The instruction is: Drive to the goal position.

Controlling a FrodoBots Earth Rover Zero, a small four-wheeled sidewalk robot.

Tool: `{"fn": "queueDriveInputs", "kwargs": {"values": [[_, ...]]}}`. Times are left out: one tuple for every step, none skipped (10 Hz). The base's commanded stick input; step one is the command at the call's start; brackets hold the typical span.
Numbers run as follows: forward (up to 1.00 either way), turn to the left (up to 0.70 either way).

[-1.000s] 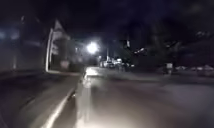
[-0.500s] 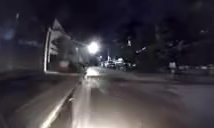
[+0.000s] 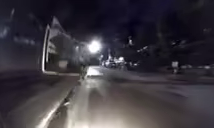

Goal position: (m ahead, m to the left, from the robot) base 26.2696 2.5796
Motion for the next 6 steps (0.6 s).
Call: {"fn": "queueDriveInputs", "kwargs": {"values": [[0.5,0.0],[0.5,0.0],[0.5,0.0],[0.5,0.0],[0.5,0.0],[0.5,0.0]]}}
